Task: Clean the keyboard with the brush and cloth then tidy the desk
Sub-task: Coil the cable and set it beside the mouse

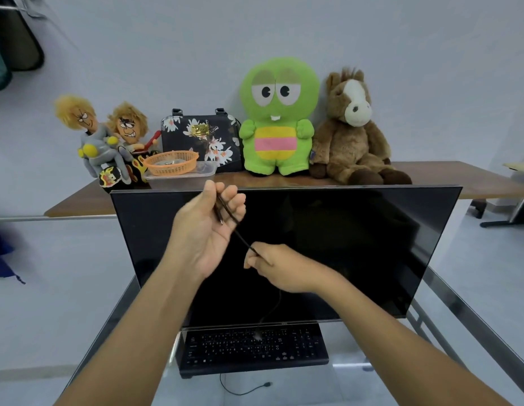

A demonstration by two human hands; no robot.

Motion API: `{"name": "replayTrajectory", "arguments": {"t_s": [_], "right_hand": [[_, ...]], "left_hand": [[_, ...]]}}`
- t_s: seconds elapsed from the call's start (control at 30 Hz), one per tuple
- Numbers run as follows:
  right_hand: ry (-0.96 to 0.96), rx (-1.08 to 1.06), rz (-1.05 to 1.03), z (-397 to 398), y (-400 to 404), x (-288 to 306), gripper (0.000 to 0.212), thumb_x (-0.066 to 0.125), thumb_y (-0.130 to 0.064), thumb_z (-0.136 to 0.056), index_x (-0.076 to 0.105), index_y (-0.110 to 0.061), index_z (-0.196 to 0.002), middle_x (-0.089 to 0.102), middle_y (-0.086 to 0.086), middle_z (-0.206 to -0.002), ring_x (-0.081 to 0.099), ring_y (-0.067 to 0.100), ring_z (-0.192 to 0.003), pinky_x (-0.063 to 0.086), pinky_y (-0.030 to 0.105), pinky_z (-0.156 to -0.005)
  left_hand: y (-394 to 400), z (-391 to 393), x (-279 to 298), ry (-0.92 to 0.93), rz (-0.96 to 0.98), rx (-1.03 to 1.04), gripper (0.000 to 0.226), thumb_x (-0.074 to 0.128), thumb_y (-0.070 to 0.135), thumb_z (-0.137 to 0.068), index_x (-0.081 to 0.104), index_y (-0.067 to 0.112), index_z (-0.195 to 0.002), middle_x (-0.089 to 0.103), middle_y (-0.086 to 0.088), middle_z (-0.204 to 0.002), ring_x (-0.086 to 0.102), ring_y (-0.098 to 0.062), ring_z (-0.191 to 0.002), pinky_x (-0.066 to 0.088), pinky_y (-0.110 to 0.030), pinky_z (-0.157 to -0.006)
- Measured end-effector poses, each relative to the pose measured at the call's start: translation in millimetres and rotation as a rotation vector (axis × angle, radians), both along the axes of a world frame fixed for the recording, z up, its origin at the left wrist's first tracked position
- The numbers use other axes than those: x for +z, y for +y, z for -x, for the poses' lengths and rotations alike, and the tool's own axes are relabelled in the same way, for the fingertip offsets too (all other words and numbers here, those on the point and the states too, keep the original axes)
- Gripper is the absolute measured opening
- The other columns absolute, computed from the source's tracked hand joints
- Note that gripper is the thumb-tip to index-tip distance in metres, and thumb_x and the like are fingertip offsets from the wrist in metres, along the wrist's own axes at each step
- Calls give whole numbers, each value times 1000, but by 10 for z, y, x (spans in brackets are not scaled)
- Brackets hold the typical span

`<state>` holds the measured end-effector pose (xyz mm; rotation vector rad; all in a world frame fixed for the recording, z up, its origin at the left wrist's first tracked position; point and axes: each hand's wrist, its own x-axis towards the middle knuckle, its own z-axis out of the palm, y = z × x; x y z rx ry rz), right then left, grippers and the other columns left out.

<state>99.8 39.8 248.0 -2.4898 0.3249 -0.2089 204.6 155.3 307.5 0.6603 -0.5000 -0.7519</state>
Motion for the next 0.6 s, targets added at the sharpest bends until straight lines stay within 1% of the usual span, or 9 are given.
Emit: {"name": "replayTrajectory", "arguments": {"t_s": [0.1, 0.17, 0.23, 0.27, 0.33, 0.43, 0.5, 0.57, 0.6], "right_hand": [[12, 16, -3, 59, 54, 18, 19, 40, -29, -101, 56, -19, -103, 64, 7, -94, 59, 23, -77, 51, 46, -75], [8, 66, 67, 67, 95, 75, 22, 41, -31, -101, 59, -20, -106, 66, 3, -98, 61, 20, -84, 53, 42, -78], [15, 129, 169, 60, 126, 155, 24, 45, -31, -100, 64, -22, -111, 67, -2, -105, 60, 14, -95, 50, 31, -85], [-10, 144, 218, 57, 125, 205, 23, 50, -30, -98, 67, -23, -111, 67, -2, -104, 60, 12, -96, 49, 27, -85], [-114, 149, 274, 49, 68, 322, 17, 60, -27, -92, 72, -21, -102, 67, -2, -93, 60, 8, -84, 48, 23, -79], [-277, 109, 134, 35, -96, 495, 10, 71, -22, -85, 73, -15, -92, 62, 3, -74, 50, 5, -62, 42, 21, -63], [-369, 76, -27, 35, -170, 559, 10, 72, -20, -84, 74, -16, -93, 66, 5, -76, 55, 12, -65, 44, 26, -66], [-442, 38, -153, 14, -185, 519, 12, 66, -16, -89, 74, -18, -97, 70, 1, -85, 61, 16, -70, 48, 27, -70], [-451, 4, -187, -3, -165, 455, 15, 62, -13, -92, 73, -19, -100, 69, -1, -81, 57, 12, -64, 47, 23, -65]], "left_hand": [[-25, -233, -124, -529, -352, 263, 22, 43, 17, -102, 59, 6, -90, 74, -6, -78, 73, -19, -78, 57, -30, -74], [-59, -365, -314, -962, -608, 404, 21, 46, 15, -99, 61, 8, -87, 74, -2, -77, 72, -12, -77, 54, -27, -77], [-58, -433, -512, -1275, -772, 396, 21, 47, 16, -99, 61, 9, -85, 69, 4, -70, 68, -7, -70, 51, -24, -72], [-48, -432, -597, -1330, -799, 345, 24, 47, 19, -100, 60, 9, -83, 66, 5, -64, 64, -6, -63, 50, -26, -68], [0, -354, -703, -1278, -765, 184, 41, 40, 33, -102, 61, 7, -78, 58, 4, -52, 53, -7, -48, 46, -29, -59], [118, -114, -675, -938, -574, -170, 69, 20, 50, -102, 61, 2, -72, 41, -2, -46, 36, -14, -43, 36, -24, -51], [171, 39, -601, -673, -359, -341, 63, 23, 45, -101, 53, 2, -65, 33, -4, -46, 27, -16, -43, 30, -25, -49], [178, 166, -480, -441, -171, -339, 45, 32, 35, -92, 48, 7, -61, 30, -3, -46, 24, -16, -42, 28, -28, -48], [157, 190, -425, -333, -99, -286, 42, 31, 31, -93, 49, 8, -63, 30, -3, -47, 26, -16, -42, 29, -29, -49]]}}
